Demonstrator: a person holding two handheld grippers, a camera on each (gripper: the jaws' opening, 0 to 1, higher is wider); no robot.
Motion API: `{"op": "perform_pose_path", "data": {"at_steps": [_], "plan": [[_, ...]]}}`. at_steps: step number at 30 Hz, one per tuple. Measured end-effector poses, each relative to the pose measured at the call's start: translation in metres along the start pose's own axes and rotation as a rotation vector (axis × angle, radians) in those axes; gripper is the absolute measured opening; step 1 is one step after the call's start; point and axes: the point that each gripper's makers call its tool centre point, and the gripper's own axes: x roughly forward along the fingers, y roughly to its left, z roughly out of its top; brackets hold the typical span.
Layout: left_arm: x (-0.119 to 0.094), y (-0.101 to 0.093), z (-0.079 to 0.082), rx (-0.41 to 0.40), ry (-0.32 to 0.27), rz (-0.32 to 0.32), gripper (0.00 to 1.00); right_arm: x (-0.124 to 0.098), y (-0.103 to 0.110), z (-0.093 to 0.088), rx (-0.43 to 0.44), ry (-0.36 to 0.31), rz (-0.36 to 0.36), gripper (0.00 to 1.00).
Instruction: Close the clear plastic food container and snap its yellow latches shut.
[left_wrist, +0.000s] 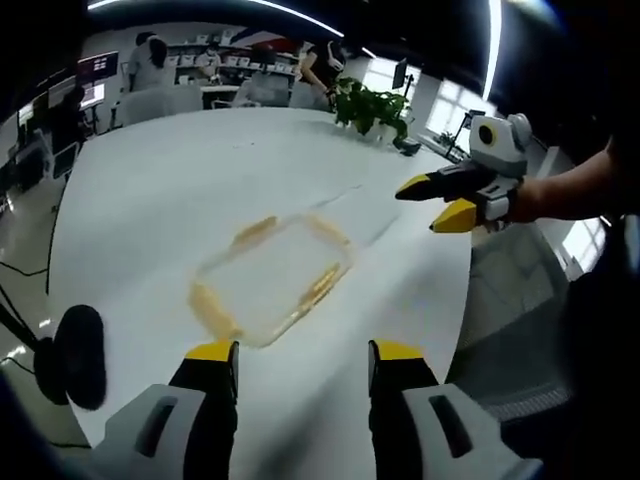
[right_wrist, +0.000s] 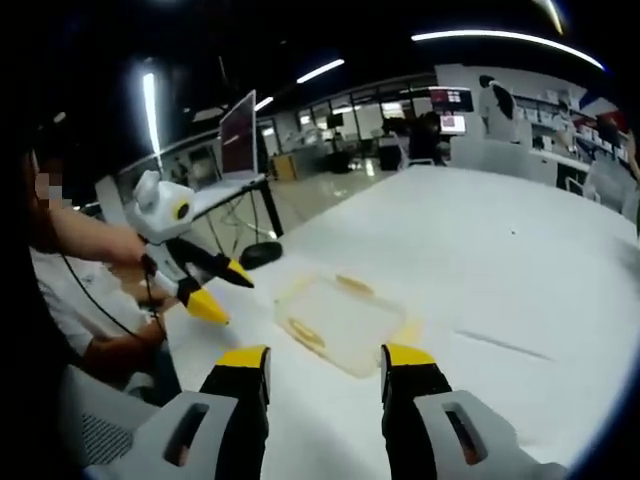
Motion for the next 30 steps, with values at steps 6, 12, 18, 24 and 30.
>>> {"op": "perform_pose_path", "data": {"at_steps": [6,12,18,24,30], "plan": [[0.003,0.008,0.002,0.021,0.015,0.005,0.51,0.006,-0.003,-0.003,-0.036,0.028,0.010,0.45],[0.007,0.013,0.007,0.017,0.023,-0.004,0.51,0.010,-0.006,-0.003,-0.070,0.052,0.020,0.45],[0.009,0.022,0.009,0.051,0.043,0.001,0.51,0.014,-0.010,-0.005,-0.074,0.069,0.018,0.44],[0.010,0.027,0.007,0.089,0.066,-0.005,0.51,0.019,-0.011,-0.006,-0.088,0.077,0.021,0.44],[0.012,0.032,0.007,0.116,0.083,-0.009,0.50,0.025,-0.015,-0.005,-0.101,0.094,0.027,0.46]]}}
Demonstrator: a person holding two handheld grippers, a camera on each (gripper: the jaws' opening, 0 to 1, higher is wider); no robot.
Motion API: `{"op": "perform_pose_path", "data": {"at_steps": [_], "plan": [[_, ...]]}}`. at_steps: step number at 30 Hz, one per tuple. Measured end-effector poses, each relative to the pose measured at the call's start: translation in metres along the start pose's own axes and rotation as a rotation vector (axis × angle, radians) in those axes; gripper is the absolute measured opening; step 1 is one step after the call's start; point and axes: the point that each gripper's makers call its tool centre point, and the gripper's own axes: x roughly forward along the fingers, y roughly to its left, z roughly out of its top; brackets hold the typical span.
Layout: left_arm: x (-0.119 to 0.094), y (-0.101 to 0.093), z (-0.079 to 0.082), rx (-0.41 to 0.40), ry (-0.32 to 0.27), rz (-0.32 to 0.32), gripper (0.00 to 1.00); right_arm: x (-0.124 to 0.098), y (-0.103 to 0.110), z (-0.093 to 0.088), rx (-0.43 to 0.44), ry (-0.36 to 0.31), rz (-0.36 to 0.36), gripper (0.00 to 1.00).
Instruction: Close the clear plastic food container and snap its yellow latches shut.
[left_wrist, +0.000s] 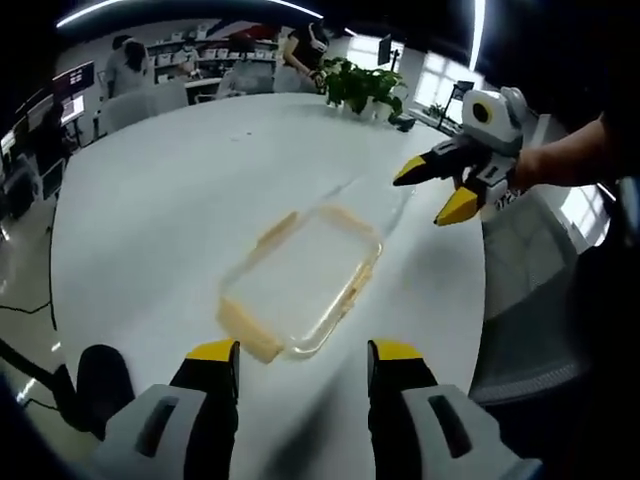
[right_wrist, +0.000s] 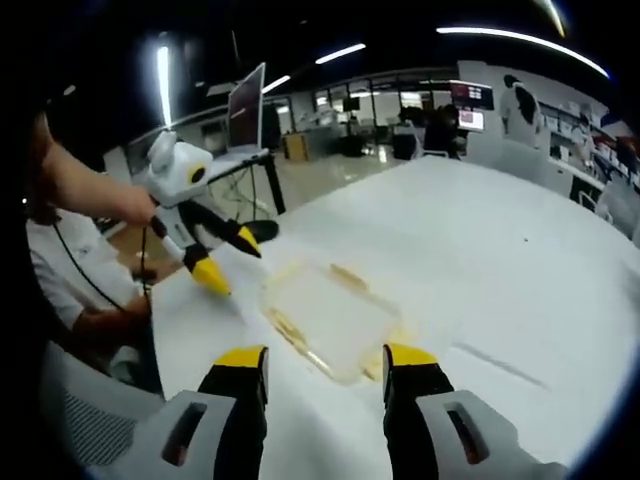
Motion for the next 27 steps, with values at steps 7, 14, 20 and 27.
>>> {"op": "perform_pose_path", "data": {"at_steps": [7,14,20,27], "plan": [[0.004,0.006,-0.001,0.051,0.036,-0.004,0.50,0.006,-0.008,-0.004,-0.041,0.048,0.002,0.46],[0.007,0.012,0.005,0.073,0.041,-0.012,0.50,0.010,-0.015,-0.001,-0.062,0.062,0.010,0.46],[0.010,0.019,0.005,0.090,0.054,-0.013,0.50,0.016,-0.017,0.002,-0.097,0.087,0.022,0.46],[0.012,0.026,0.002,0.132,0.085,-0.014,0.50,0.026,-0.021,0.004,-0.151,0.119,0.036,0.47]]}}
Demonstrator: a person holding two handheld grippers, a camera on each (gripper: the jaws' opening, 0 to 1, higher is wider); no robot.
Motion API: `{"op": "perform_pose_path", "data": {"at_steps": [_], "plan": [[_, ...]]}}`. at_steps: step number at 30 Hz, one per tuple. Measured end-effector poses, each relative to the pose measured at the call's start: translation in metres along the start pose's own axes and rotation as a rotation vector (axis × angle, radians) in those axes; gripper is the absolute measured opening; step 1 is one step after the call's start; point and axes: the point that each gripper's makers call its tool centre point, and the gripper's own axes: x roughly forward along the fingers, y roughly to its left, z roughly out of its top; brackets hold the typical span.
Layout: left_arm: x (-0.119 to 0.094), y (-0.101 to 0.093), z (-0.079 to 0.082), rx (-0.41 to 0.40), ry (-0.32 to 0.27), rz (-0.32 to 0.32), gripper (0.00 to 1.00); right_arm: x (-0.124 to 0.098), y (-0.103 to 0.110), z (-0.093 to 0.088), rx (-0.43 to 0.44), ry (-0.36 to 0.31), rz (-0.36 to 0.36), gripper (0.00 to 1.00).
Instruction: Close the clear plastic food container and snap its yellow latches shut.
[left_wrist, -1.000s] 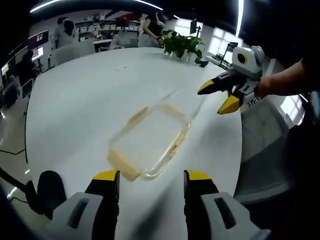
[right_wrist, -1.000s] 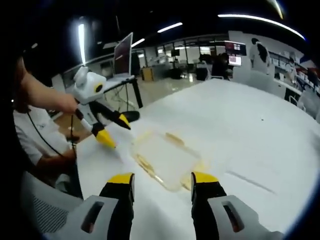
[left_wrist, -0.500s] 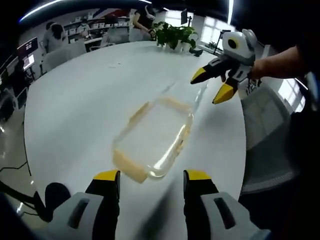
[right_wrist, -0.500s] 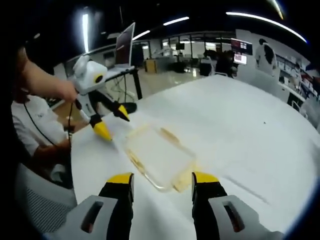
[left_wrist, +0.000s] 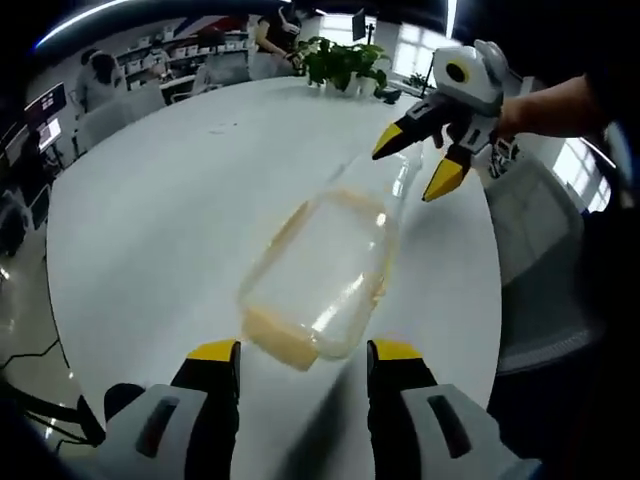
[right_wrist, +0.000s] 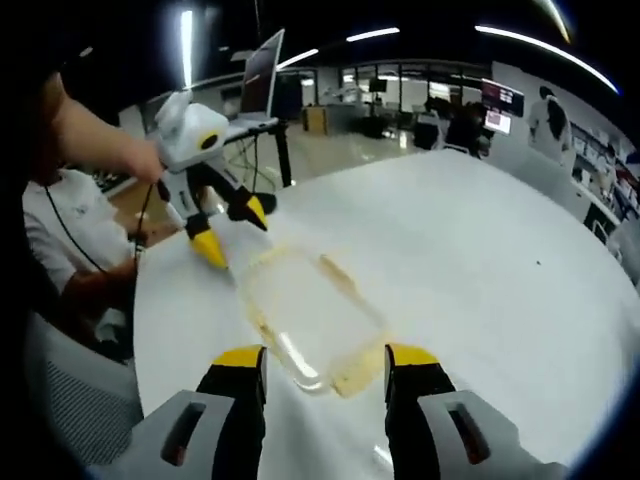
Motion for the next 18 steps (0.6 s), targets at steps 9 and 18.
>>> {"op": "perform_pose_path", "data": {"at_steps": [9,18], "plan": [[0.004,0.002,-0.001,0.075,0.030,-0.026,0.50,0.009,-0.006,-0.003,-0.087,0.081,0.042,0.47],[0.006,0.005,0.000,0.126,0.052,-0.051,0.50,0.013,-0.009,-0.011,-0.202,0.171,0.094,0.47]]}}
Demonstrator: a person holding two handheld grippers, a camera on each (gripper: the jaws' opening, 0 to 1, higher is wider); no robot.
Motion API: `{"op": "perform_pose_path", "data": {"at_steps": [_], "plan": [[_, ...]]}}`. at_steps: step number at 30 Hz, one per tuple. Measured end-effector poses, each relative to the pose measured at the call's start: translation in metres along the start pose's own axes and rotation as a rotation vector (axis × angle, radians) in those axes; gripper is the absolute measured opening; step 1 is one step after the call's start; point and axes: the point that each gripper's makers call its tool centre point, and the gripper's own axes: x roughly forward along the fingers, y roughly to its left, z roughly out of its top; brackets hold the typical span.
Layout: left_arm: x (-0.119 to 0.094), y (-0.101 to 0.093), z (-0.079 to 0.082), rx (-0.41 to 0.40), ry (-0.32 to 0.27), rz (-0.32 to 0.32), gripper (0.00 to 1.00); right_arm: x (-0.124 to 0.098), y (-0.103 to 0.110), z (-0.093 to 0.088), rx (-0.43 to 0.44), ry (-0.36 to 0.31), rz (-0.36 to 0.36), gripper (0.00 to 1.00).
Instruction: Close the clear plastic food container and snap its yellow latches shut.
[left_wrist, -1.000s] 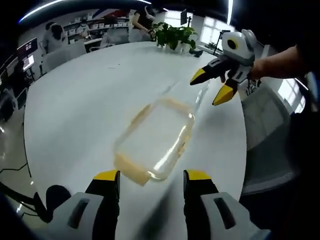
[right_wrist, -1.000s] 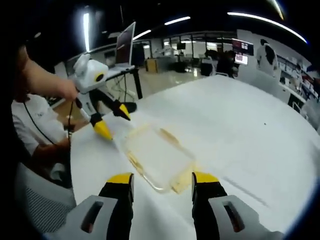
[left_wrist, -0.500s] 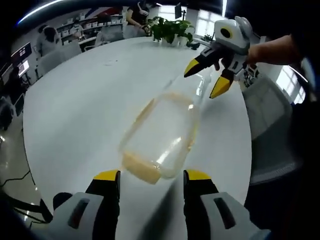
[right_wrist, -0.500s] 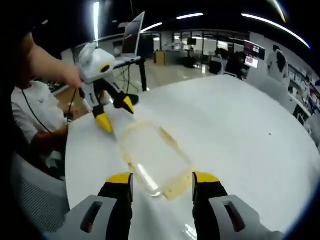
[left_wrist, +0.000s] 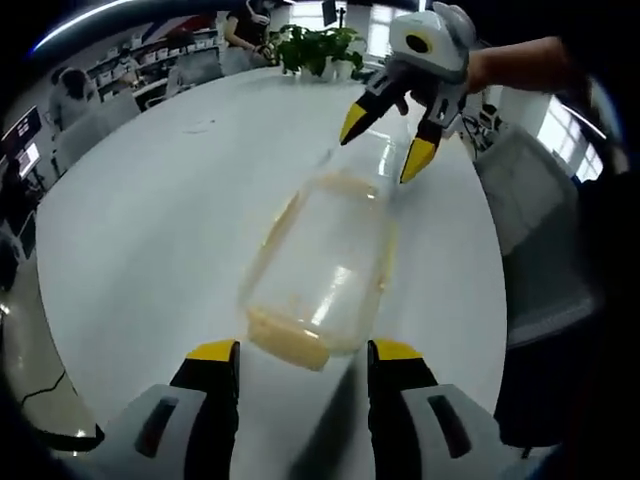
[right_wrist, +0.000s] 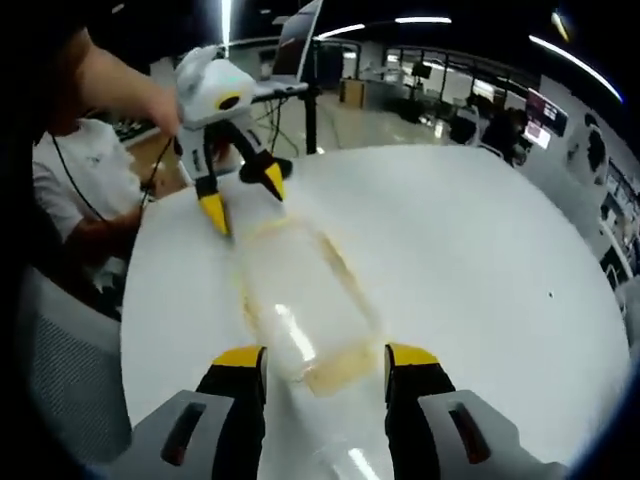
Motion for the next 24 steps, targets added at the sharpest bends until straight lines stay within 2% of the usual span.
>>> {"op": "perform_pose_path", "data": {"at_steps": [6,11,15,24], "plan": [[0.004,0.001,-0.004,0.043,0.035,-0.017,0.50,0.009,-0.001,-0.004,-0.072,0.064,0.051,0.47],[0.006,0.003,-0.009,0.105,0.079,-0.033,0.50,0.016,0.000,-0.017,-0.159,0.172,0.110,0.45],[0.007,0.004,-0.011,0.120,0.095,-0.047,0.51,0.019,-0.002,-0.024,-0.208,0.220,0.134,0.45],[0.009,0.006,-0.012,0.152,0.109,-0.073,0.51,0.025,-0.006,-0.029,-0.235,0.259,0.157,0.46]]}}
